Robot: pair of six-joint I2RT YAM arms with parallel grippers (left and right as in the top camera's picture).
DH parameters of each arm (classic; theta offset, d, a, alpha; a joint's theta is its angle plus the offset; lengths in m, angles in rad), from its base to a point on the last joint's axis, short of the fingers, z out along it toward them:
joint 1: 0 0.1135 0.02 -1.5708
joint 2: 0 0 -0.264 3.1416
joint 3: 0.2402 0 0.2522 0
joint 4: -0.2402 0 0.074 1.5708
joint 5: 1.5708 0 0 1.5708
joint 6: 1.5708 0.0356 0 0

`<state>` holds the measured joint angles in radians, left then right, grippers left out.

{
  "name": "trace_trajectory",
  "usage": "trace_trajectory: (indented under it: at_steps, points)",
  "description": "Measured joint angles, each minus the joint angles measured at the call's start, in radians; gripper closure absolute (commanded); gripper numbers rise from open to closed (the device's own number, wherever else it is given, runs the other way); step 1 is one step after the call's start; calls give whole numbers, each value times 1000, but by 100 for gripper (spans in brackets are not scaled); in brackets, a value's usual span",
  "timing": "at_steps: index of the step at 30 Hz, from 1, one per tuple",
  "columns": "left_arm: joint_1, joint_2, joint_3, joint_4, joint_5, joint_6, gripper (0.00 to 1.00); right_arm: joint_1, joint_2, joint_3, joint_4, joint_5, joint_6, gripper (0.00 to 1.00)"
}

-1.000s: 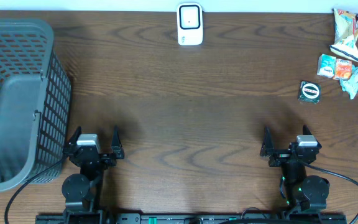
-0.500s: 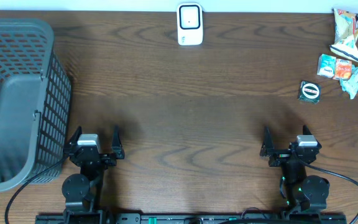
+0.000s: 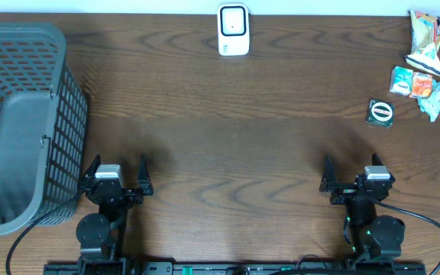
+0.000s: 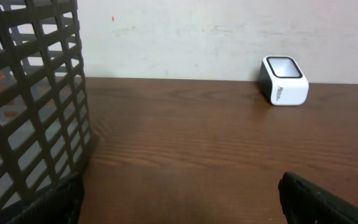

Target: Scan the item barcode

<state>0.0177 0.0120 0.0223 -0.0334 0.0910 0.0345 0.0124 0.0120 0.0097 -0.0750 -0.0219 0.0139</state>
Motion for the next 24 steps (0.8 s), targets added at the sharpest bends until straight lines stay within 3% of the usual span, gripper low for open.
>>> trace_trajectory:
  at_steps: [24]
  points:
    - [-28, 0, 0, 2, 12, -37, 2, 0, 0, 0, 0, 0, 0, 1]
